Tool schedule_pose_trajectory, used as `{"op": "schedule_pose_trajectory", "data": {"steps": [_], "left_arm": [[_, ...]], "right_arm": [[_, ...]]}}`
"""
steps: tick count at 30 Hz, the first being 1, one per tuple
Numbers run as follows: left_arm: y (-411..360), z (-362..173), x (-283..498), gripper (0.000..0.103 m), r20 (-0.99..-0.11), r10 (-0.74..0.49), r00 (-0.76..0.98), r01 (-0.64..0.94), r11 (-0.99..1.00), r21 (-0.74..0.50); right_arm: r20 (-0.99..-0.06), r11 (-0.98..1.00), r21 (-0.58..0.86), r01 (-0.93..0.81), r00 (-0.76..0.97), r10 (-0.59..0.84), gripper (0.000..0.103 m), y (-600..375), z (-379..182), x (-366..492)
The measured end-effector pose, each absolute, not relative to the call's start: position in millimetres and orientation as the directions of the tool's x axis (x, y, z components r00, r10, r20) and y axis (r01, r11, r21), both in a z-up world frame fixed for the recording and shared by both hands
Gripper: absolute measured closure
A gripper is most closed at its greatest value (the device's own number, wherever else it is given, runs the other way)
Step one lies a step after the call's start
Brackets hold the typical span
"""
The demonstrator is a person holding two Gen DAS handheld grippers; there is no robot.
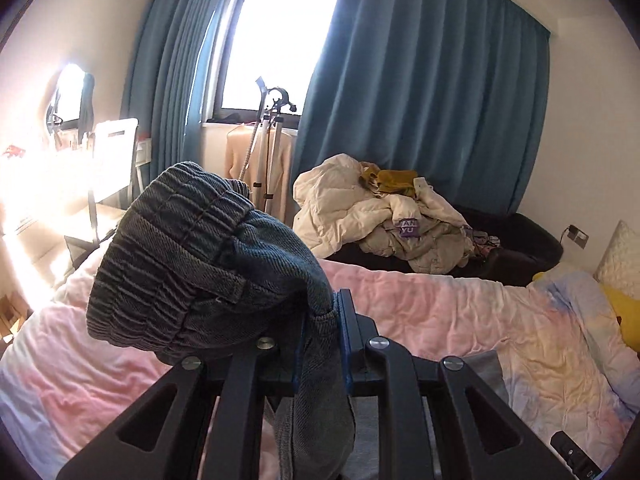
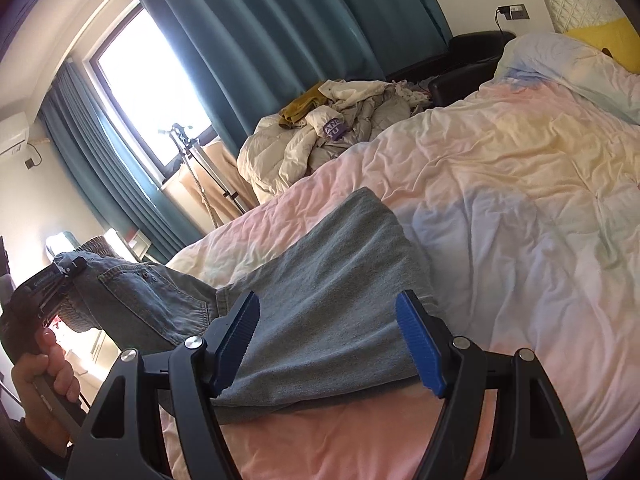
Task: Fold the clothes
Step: 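Fold the waistband over onto the hem with the left tool and release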
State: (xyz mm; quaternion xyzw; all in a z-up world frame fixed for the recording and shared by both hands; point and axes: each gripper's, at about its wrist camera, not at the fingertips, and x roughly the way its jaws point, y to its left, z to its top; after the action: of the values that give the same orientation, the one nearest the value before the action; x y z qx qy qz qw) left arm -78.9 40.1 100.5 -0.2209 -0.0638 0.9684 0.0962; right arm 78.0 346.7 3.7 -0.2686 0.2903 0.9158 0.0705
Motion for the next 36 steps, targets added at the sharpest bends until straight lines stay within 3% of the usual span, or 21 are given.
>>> {"op": "schedule_pose_trajectory", "data": {"steps": [6, 13, 30, 36], "left_arm": [[89.1, 100.5, -59.5, 0.089, -0.382, 0.276, -0.882, -0.225, -0.959, -0.173], [151.1, 77.2, -45.0, 0.089, -0.386, 0.292, -0.875, -0.286, -0.955, -0.072], [283.3, -60.0, -35.8, 0.087, -0.59, 0.35, -0.728, -0.492, -0.866, 0.094], [299.1, -76.3, -38.3, 0.084, -0.632, 0.331, -0.701, -0.52, -0.843, 0.135]], "right_arm": [[-0.517, -0.746, 0.599, -0.29, -0.852, -0.084, 0.031, 387.4, 1.7, 90.8], [-0.464, -0.697, 0.655, -0.291, -0.883, -0.068, 0.031, 422.7, 6.1, 105.8], [-0.483, -0.632, 0.687, -0.358, -0.875, -0.029, 0.031, 468.9, -12.9, 114.0], [-0.514, -0.629, 0.678, -0.381, -0.857, -0.035, 0.031, 472.9, -26.7, 104.9]]}}
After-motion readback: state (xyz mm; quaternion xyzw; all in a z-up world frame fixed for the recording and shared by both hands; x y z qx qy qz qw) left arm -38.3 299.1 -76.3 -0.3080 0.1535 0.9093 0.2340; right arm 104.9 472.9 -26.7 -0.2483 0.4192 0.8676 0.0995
